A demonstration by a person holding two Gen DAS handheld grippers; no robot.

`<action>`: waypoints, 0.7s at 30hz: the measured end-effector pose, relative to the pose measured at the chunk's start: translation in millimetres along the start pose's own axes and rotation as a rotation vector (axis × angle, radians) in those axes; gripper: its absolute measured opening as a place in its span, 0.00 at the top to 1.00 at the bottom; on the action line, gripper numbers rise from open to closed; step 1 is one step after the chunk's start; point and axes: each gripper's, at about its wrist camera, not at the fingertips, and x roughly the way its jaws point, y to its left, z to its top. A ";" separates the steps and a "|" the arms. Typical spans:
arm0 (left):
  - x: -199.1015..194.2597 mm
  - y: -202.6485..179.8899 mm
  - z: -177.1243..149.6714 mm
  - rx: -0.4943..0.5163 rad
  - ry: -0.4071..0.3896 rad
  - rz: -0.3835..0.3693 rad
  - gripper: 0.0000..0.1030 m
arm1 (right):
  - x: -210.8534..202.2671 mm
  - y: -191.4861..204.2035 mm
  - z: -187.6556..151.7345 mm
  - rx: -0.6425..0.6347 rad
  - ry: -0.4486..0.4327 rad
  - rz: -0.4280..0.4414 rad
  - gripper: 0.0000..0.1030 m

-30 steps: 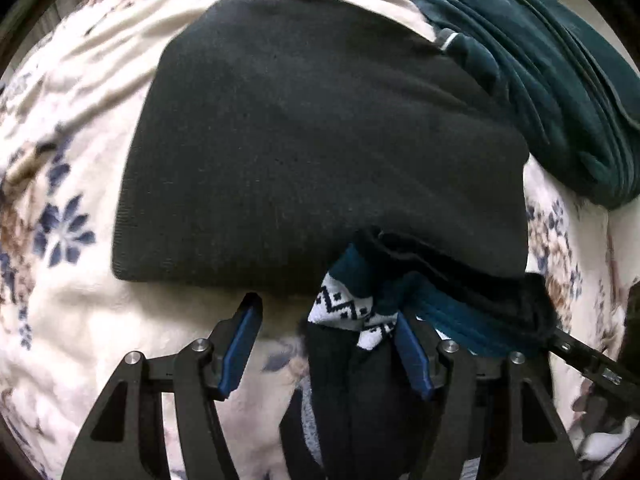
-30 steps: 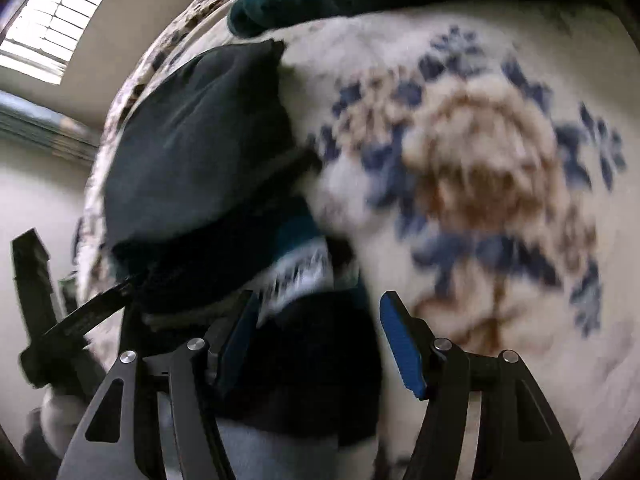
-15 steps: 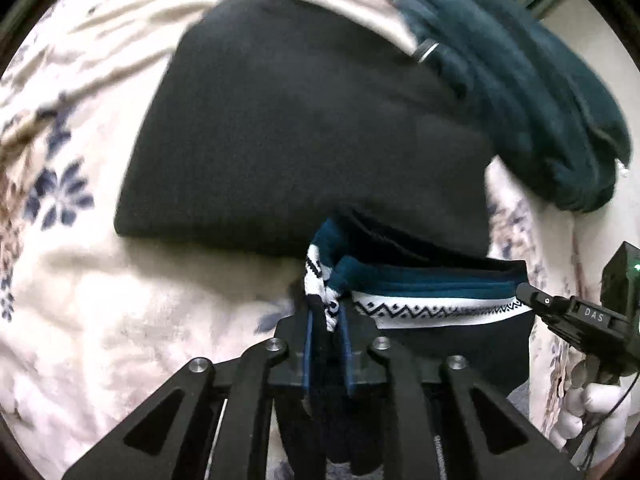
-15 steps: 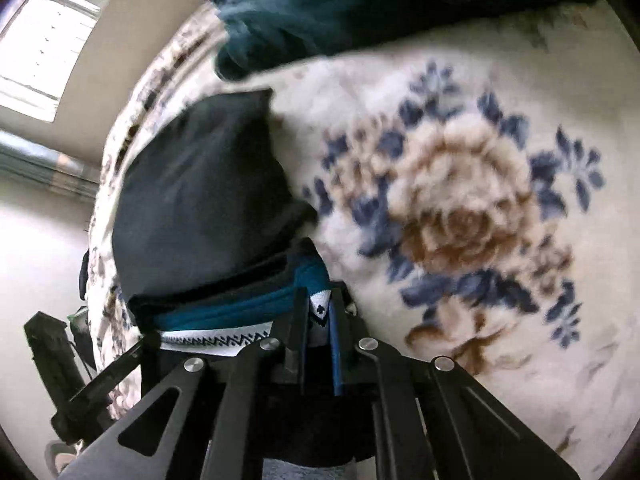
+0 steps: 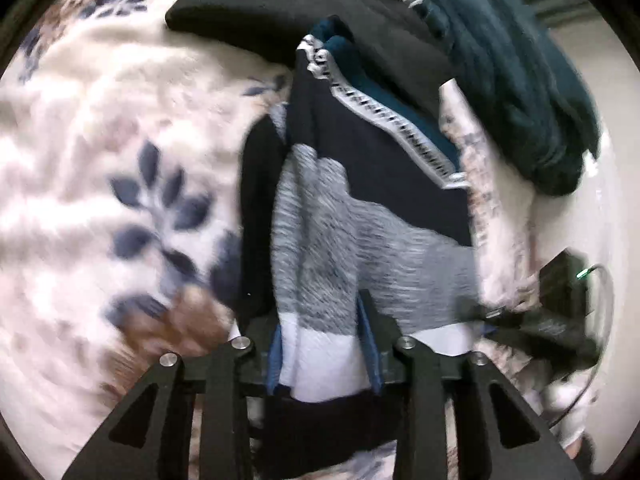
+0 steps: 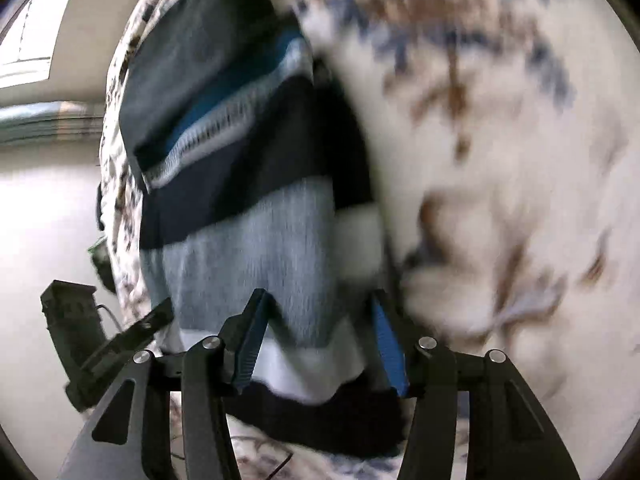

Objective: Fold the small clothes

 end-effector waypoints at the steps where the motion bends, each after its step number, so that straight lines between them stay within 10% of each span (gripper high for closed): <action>1: -1.0 -1.4 -1.4 -0.016 -0.007 -0.035 0.73 | 1.2 -2.3 -7.5 0.018 -0.029 0.014 0.66; 4: -13.5 5.5 0.3 -0.081 -0.035 -0.184 0.83 | -2.5 -9.9 -13.7 0.084 -0.061 0.097 0.78; 7: -9.2 3.9 8.7 0.081 -0.035 0.146 0.79 | -15.0 -28.7 -15.8 0.167 -0.096 0.196 0.84; 13: -12.7 -4.4 7.1 0.092 -0.015 0.071 0.73 | -20.6 -8.7 -13.6 0.029 -0.096 0.021 0.77; 16: -4.6 9.6 4.3 -0.004 0.017 0.021 0.50 | -26.0 -5.0 -14.8 -0.001 -0.086 0.041 0.57; 21: -0.8 4.2 -14.5 -0.035 -0.039 -0.022 0.73 | 1.0 -27.4 -29.0 0.033 0.102 -0.002 0.62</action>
